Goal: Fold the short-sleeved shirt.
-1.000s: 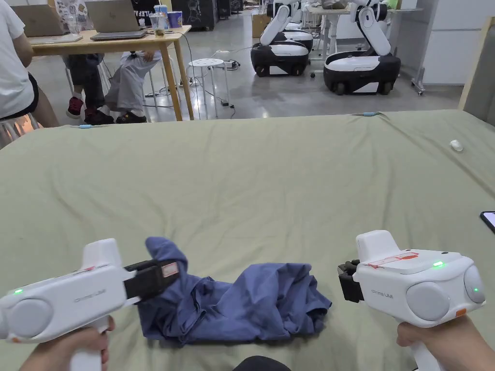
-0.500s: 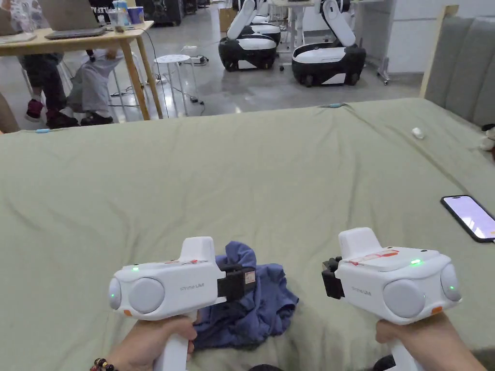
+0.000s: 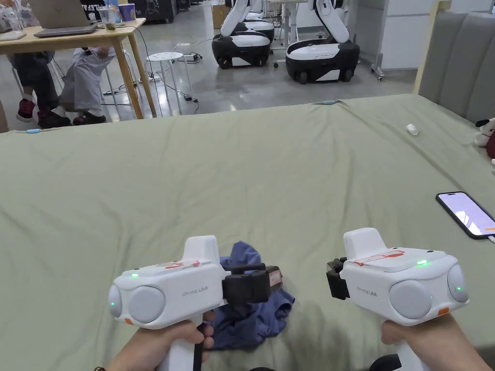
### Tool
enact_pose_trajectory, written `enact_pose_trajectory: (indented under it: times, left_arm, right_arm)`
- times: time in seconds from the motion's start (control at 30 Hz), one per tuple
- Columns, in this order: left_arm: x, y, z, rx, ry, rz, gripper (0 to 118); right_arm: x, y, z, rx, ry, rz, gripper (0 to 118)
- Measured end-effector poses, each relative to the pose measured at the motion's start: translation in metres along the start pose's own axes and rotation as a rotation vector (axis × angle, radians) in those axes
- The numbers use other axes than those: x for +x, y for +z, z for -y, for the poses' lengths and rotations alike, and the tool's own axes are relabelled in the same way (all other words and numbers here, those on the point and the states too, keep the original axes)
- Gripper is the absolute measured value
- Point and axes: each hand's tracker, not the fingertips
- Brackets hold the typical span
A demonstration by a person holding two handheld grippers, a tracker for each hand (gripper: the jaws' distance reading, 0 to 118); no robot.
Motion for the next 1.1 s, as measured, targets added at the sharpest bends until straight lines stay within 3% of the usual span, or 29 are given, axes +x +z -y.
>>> enact_pose_trajectory:
  times: [0.17,0.2,0.23,0.27,0.3,0.37,0.83,0.97,1.1]
  left_arm:
    - [-0.022,0.044,-0.021,0.077,0.068,0.011,111]
    - [-0.027,0.046,-0.022,0.082,0.079,0.007,98]
    - [-0.034,0.050,-0.024,0.083,0.086,0.008,76]
    - [-0.037,0.050,-0.024,0.079,0.090,-0.002,31]
    - [-0.039,0.048,-0.024,0.066,0.082,-0.034,0]
    - [-0.039,0.038,-0.021,0.022,0.038,-0.076,0]
    - [-0.003,-0.082,0.013,-0.306,-0.040,0.069,0]
    - [-0.003,-0.070,0.002,-0.280,-0.034,0.070,0]
    - [-0.009,-0.021,-0.009,-0.140,-0.017,0.057,0]
  right_arm:
    - [-0.004,0.003,0.000,0.014,0.000,-0.020,0]
    - [-0.004,0.004,0.000,0.016,-0.002,-0.023,0]
    - [-0.006,0.006,-0.001,0.018,-0.004,-0.025,0]
    - [-0.006,0.006,-0.001,0.019,-0.004,-0.026,0]
    - [-0.007,0.006,0.000,0.019,-0.003,-0.026,0]
    - [-0.007,0.004,0.000,0.017,-0.002,-0.025,0]
    - [0.006,0.015,0.005,0.004,-0.027,-0.004,0]
    - [0.004,0.011,0.002,-0.008,-0.029,-0.009,0]
    - [-0.019,-0.003,-0.015,0.004,-0.005,-0.089,0]
